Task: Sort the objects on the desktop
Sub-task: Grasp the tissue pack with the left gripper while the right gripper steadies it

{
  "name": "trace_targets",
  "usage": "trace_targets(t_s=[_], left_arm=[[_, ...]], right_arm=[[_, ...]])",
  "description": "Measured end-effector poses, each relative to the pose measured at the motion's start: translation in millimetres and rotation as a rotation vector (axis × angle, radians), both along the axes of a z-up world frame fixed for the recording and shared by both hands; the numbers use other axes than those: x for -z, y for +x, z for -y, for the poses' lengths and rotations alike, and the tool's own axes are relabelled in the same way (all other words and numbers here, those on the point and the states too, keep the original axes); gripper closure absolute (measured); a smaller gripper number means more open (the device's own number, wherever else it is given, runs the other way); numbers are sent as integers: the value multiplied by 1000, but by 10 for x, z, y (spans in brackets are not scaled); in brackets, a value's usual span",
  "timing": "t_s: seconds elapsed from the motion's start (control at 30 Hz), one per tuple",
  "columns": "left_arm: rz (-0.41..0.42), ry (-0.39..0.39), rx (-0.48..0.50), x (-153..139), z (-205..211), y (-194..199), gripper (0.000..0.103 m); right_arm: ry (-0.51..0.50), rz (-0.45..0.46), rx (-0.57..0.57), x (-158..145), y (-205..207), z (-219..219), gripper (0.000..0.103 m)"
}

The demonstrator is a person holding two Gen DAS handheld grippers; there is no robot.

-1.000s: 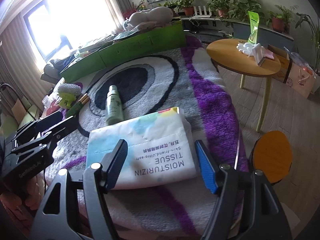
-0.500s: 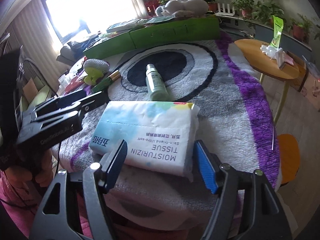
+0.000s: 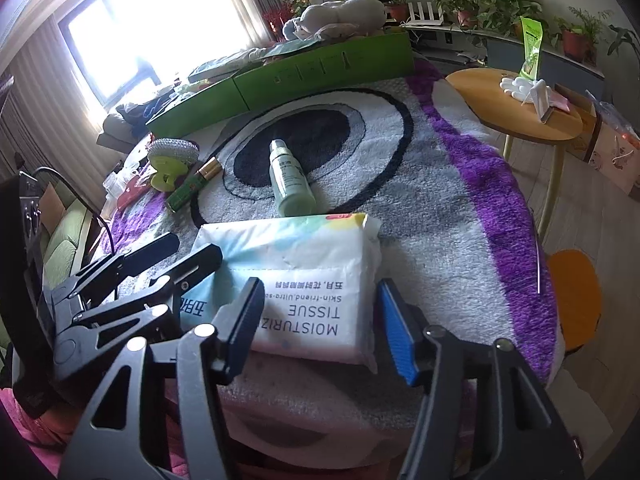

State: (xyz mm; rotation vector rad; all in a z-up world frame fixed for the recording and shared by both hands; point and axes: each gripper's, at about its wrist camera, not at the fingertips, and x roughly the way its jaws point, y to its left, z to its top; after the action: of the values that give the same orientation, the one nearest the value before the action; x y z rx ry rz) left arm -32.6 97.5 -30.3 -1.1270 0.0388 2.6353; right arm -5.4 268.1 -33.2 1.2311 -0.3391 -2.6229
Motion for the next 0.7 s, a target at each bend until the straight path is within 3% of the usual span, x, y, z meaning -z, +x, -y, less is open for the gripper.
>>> trace_targets(t_s=[0.07, 0.1, 0.13, 0.17, 0.23, 0.7], left_arm=[[57, 35, -26, 59, 54, -53, 10], [95, 64, -50, 103, 102, -87, 6], [126, 123, -66, 141, 174, -110, 5], [114, 128, -67, 138, 180, -98, 5], [97, 94, -52, 143, 133, -70, 5], [72, 79, -30, 142, 126, -59, 2]], right_arm=[[-2, 0, 3, 8, -3, -14, 51], [-5, 1, 4, 9, -3, -22, 51], [-4, 3, 4, 13, -8, -24, 52], [-6, 4, 3, 20, -5, -26, 52], [-11, 5, 6, 31, -1, -29, 52], [-37, 4, 6, 58, 16, -21, 52]])
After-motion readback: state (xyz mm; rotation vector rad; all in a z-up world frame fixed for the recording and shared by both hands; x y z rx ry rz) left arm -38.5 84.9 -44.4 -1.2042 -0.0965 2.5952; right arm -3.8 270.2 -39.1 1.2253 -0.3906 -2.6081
